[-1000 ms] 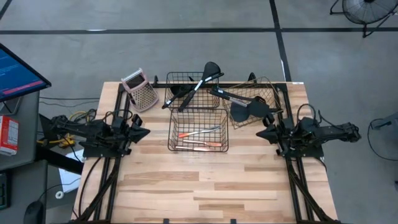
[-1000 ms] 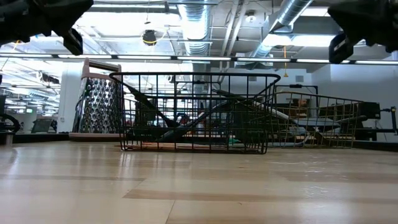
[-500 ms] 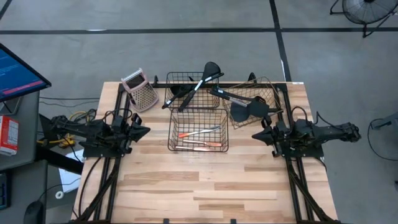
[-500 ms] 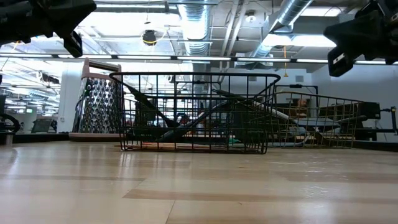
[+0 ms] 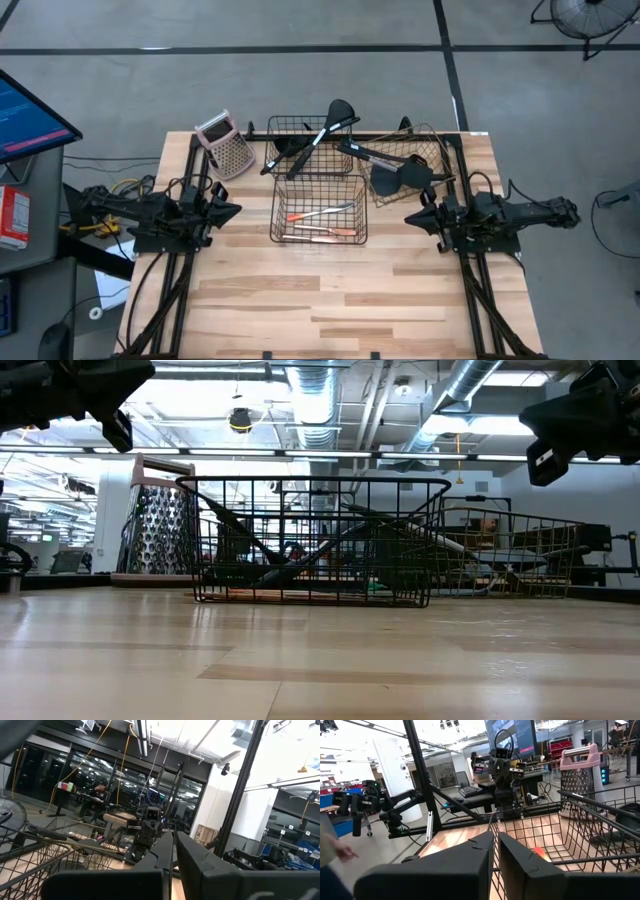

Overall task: Pick & Place Kitchen Items
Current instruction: Return to Home Position

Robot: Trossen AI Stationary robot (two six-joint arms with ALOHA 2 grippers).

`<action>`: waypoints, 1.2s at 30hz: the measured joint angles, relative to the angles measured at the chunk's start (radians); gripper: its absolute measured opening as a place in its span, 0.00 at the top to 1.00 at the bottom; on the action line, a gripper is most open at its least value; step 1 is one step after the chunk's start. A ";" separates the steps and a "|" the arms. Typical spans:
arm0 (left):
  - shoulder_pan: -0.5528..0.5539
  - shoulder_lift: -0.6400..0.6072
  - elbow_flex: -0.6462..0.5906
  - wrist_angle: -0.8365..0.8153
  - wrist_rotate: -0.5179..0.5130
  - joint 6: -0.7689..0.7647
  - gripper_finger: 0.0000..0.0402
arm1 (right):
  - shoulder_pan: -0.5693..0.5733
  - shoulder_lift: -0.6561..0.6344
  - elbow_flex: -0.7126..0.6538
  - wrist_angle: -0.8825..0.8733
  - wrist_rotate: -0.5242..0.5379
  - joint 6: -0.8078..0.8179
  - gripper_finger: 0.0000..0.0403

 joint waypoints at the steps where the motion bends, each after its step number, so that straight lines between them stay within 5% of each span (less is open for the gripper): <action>1: 0.000 0.000 0.000 0.000 0.000 0.000 0.98 | 0.000 0.000 0.000 0.000 0.000 0.000 0.93; 36: 0.000 0.000 0.000 0.000 0.000 0.000 0.98 | 0.000 0.000 0.000 0.000 0.000 0.000 0.93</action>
